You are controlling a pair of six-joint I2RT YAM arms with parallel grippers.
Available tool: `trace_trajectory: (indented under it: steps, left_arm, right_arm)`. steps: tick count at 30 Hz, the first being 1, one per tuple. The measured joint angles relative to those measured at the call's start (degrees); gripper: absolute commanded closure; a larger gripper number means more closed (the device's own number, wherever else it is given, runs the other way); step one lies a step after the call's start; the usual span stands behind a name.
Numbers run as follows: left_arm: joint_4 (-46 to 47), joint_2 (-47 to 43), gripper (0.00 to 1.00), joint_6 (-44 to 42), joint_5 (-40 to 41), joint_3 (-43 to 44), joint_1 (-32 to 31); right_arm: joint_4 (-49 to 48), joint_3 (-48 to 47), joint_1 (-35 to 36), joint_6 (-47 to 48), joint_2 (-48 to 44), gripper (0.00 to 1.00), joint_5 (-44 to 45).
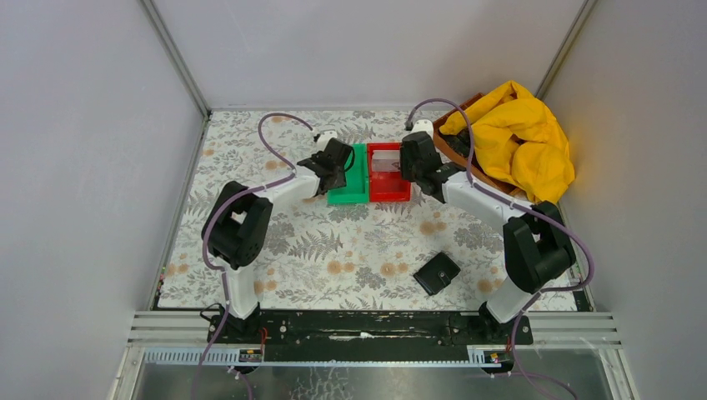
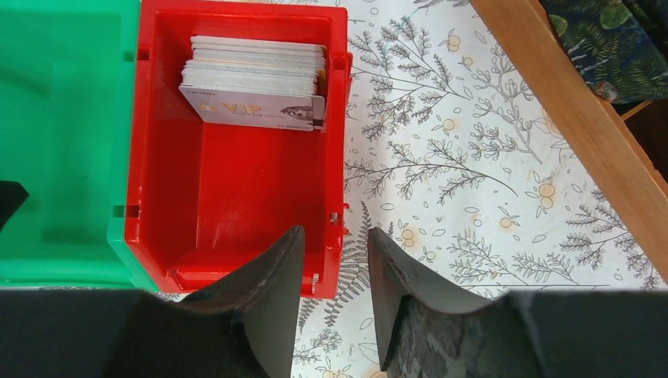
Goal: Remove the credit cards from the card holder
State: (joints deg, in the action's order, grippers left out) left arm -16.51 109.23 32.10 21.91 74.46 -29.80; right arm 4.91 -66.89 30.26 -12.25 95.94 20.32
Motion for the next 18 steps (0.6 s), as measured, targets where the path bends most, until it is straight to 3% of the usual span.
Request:
trace_trajectory:
  steps: [5, 8, 13, 14, 18]
  left_arm:
    - [0.0, -0.9, 0.54, 0.9, 0.5, -1.6, -1.0]
    - [-0.1, -1.4, 0.49, 1.0, 1.2, -2.1, -1.4]
    - [-0.5, -2.5, 0.28, 1.2, 3.4, -2.8, -1.7]
    - [-0.5, -3.1, 0.23, 1.2, 3.8, -3.3, -1.7]
    - [-0.9, -7.2, 0.22, 1.7, 6.8, -6.5, -1.7]
  right_arm:
    - [0.0, 1.3, -0.2, -0.1, -2.7, 0.55, 0.0]
    - [-0.1, 2.3, -0.3, -0.4, -4.2, 0.41, 0.0]
    - [-0.1, 5.0, -0.4, -0.9, -6.5, 0.26, 0.0]
    - [-0.1, 5.9, -0.5, -1.1, -7.3, 0.26, 0.0]
    - [-0.9, 11.0, -0.7, -2.3, -11.9, 0.3, 0.0]
